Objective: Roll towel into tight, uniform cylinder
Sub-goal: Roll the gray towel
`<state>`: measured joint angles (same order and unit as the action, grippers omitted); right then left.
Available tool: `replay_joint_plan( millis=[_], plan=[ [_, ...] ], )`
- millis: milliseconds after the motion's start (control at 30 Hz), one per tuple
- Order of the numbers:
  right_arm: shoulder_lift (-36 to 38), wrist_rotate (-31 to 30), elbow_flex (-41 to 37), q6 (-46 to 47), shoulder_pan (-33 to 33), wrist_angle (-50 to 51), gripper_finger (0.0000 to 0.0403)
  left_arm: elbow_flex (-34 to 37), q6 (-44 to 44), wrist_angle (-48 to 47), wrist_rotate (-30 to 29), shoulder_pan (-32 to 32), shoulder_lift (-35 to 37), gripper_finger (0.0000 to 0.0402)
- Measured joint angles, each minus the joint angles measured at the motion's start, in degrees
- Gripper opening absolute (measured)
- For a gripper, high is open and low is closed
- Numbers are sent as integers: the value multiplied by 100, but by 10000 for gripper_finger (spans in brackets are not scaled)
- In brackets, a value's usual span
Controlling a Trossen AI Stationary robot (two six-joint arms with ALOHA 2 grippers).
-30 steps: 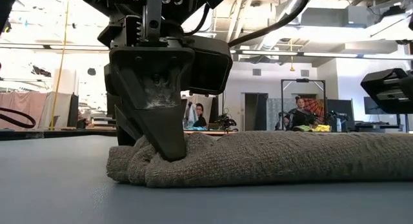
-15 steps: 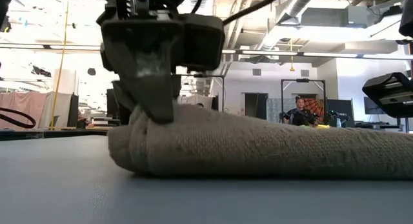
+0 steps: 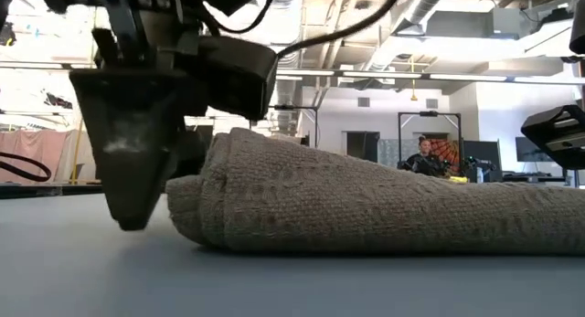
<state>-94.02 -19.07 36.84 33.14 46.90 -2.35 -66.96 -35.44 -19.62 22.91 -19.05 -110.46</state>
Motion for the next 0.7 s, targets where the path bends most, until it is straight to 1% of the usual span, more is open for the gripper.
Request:
replay_joint_plan(
  millis=[100, 200, 267, 333, 367, 433, 500, 600, 700],
  plan=[
    [0, 0, 0, 42, 1, 1, 41, 0, 97, -163, -66, -8, 10, 42],
    [0, 1, -4, 53, 0, -24, 41, 0, 187, -638, -484, -56, 214, 43],
    [-2, 39, -4, 53, -2, -44, 42, 0, 228, -942, -1133, -167, 510, 43],
    [-2, 96, -4, 101, -5, -43, 42, 0, 252, -1048, -1956, -360, 825, 42],
    [-2, 101, -4, 134, -7, -47, 42, 19, 304, -952, -2384, -497, 961, 42],
    [-2, 103, -4, 141, -7, -48, 42, 127, 460, -461, -3105, -795, 1183, 41],
    [-4, 101, -7, 141, -7, -65, 42, 272, 767, 292, -3585, -1057, 1282, 41],
    [-4, 109, -8, 141, -41, -80, 42, 352, 1331, 1019, -3763, -1309, 1222, 41],
    [-4, 157, -9, 154, -87, -93, 42, 352, 1894, 1715, -3715, -1433, 1094, 46]
  ],
)
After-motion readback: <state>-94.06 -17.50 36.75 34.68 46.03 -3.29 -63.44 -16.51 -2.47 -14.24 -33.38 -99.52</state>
